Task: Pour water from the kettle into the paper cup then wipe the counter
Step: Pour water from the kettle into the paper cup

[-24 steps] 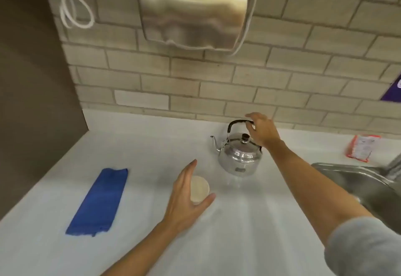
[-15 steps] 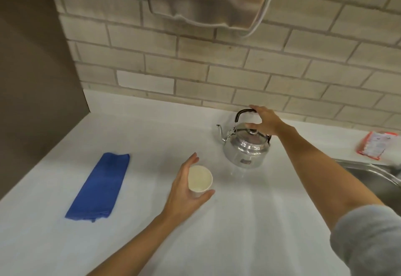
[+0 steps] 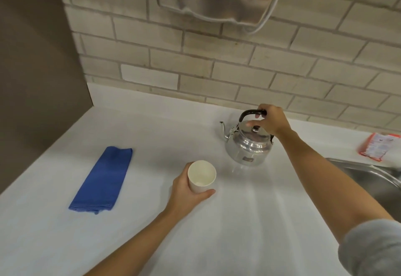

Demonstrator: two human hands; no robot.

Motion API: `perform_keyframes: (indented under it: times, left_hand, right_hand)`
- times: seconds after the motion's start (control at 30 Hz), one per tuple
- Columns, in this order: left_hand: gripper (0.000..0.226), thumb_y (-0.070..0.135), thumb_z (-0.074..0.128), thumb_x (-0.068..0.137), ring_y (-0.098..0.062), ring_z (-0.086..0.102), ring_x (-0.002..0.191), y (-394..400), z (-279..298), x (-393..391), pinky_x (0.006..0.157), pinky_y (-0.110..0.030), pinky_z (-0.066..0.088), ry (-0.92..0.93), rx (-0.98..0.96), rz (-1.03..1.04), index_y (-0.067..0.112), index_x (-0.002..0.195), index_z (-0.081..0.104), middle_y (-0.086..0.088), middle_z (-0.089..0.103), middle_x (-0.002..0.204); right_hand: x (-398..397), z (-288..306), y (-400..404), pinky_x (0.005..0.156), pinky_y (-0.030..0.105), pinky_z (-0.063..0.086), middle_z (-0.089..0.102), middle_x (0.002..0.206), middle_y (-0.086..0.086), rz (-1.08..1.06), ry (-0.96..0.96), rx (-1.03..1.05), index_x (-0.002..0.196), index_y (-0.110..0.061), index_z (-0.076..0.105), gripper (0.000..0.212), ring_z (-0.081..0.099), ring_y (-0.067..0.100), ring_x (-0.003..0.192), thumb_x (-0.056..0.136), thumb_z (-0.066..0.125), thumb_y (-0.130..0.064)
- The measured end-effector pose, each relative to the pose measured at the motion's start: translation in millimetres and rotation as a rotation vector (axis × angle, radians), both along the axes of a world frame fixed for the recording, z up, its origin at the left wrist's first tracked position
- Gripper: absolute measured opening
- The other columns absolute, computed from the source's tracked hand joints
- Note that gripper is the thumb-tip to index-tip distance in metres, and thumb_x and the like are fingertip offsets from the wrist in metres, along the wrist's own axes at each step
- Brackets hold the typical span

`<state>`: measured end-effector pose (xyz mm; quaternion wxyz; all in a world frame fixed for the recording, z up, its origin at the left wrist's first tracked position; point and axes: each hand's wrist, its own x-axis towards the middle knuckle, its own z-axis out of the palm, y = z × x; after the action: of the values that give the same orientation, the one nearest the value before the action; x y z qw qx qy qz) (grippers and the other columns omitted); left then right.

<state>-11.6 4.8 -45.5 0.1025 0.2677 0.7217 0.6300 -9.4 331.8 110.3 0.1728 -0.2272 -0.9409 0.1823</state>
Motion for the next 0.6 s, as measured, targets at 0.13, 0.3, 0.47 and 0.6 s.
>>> perform_keyframes:
  times: [0.13, 0.3, 0.47, 0.6]
  left_hand:
    - [0.074, 0.044, 0.093, 0.051, -0.005, 0.065, 0.1, 0, -1, 0, 0.082, -0.013, 0.05, -0.002, 0.004, -0.004, 0.043, 0.113, 0.052, 0.02, 0.068, 0.106]
    - [0.08, 0.051, 0.092, 0.05, -0.004, 0.064, 0.104, -5, 2, 0, 0.088, -0.027, 0.055, -0.024, -0.027, 0.007, 0.045, 0.117, 0.049, 0.022, 0.067, 0.109]
    - [0.083, 0.074, 0.075, 0.057, -0.007, 0.05, 0.119, -15, 6, 4, 0.106, -0.039, 0.043, 0.149, -0.198, 0.061, 0.04, 0.127, 0.045, 0.018, 0.059, 0.122]
    - [0.099, 0.081, 0.055, 0.068, -0.016, 0.021, 0.148, -22, 2, 8, 0.121, -0.04, 0.001, 0.386, -0.441, 0.127, 0.022, 0.145, 0.035, 0.004, 0.042, 0.151]
  right_hand:
    - [3, 5, 0, 0.057, 0.024, 0.038, 0.055, 0.059, -0.006, 0.072, 0.055, -0.053, 0.074, -0.023, 0.065, 0.023, 0.052, 0.015, 0.061, 0.076, 0.081, -0.039]
    - [16, 28, -12, 0.056, 0.024, 0.039, 0.058, 0.058, -0.01, 0.135, 0.047, -0.007, 0.071, -0.034, 0.063, 0.018, 0.054, 0.012, 0.059, 0.078, 0.079, -0.039]
    - [39, 62, -37, 0.057, 0.025, 0.041, 0.064, 0.062, -0.015, 0.112, 0.069, 0.103, 0.074, -0.041, 0.067, 0.015, 0.058, 0.003, 0.064, 0.078, 0.073, -0.053]
    - [59, 86, -62, 0.058, 0.022, 0.038, 0.066, 0.069, -0.029, 0.116, 0.113, 0.127, 0.088, -0.047, 0.074, 0.012, 0.059, -0.01, 0.066, 0.077, 0.074, -0.052]
